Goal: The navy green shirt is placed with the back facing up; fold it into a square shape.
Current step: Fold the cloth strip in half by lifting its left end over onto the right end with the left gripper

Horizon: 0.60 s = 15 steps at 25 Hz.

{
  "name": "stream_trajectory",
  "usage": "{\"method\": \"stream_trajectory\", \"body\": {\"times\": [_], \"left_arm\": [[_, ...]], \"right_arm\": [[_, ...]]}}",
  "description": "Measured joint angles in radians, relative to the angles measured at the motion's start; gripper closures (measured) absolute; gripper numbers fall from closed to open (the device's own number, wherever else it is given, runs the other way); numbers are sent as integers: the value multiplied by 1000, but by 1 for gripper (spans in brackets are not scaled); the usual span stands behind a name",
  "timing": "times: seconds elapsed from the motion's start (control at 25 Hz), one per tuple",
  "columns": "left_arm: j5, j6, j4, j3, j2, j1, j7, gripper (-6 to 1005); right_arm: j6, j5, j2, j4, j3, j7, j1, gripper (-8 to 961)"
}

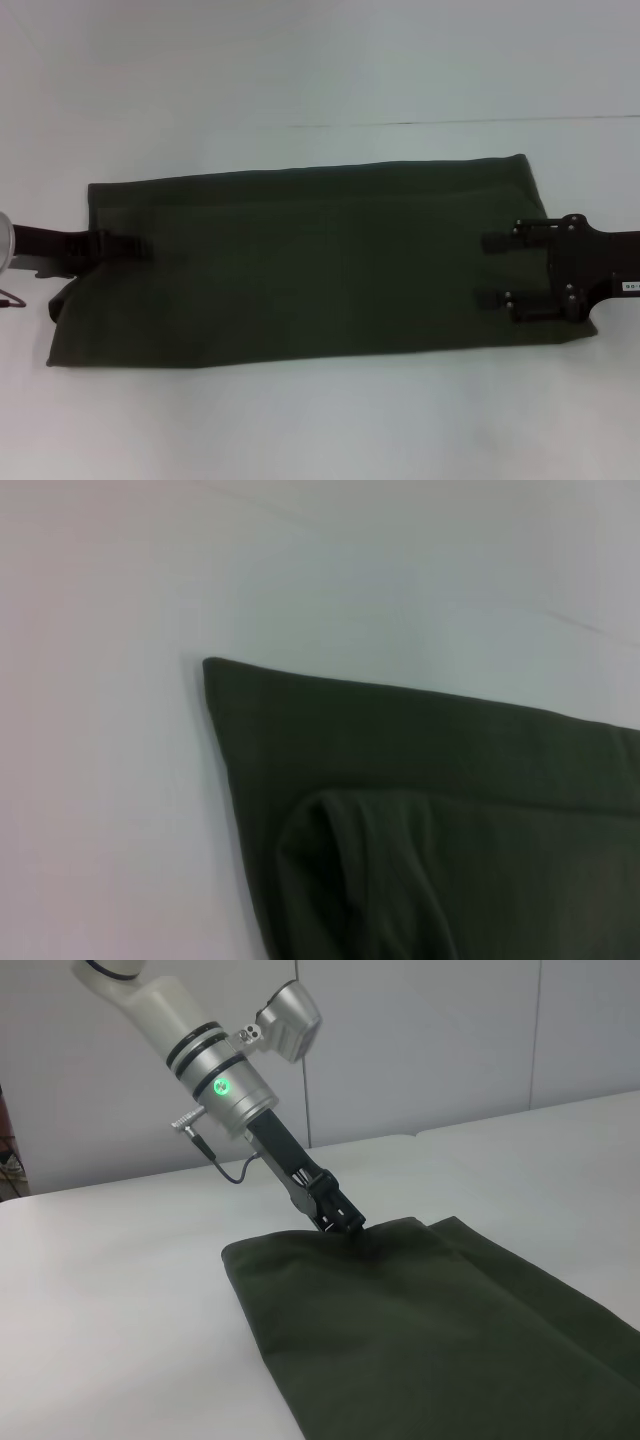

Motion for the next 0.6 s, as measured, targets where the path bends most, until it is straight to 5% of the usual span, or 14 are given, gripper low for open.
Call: {"method": "stream_trajectory", "body": {"times": [0.6], "left_arm": [[-5,99,124,-47,45,16,-23,120]], "right_arm": [[0,0,0,-11,4,4,-1,187]]}}
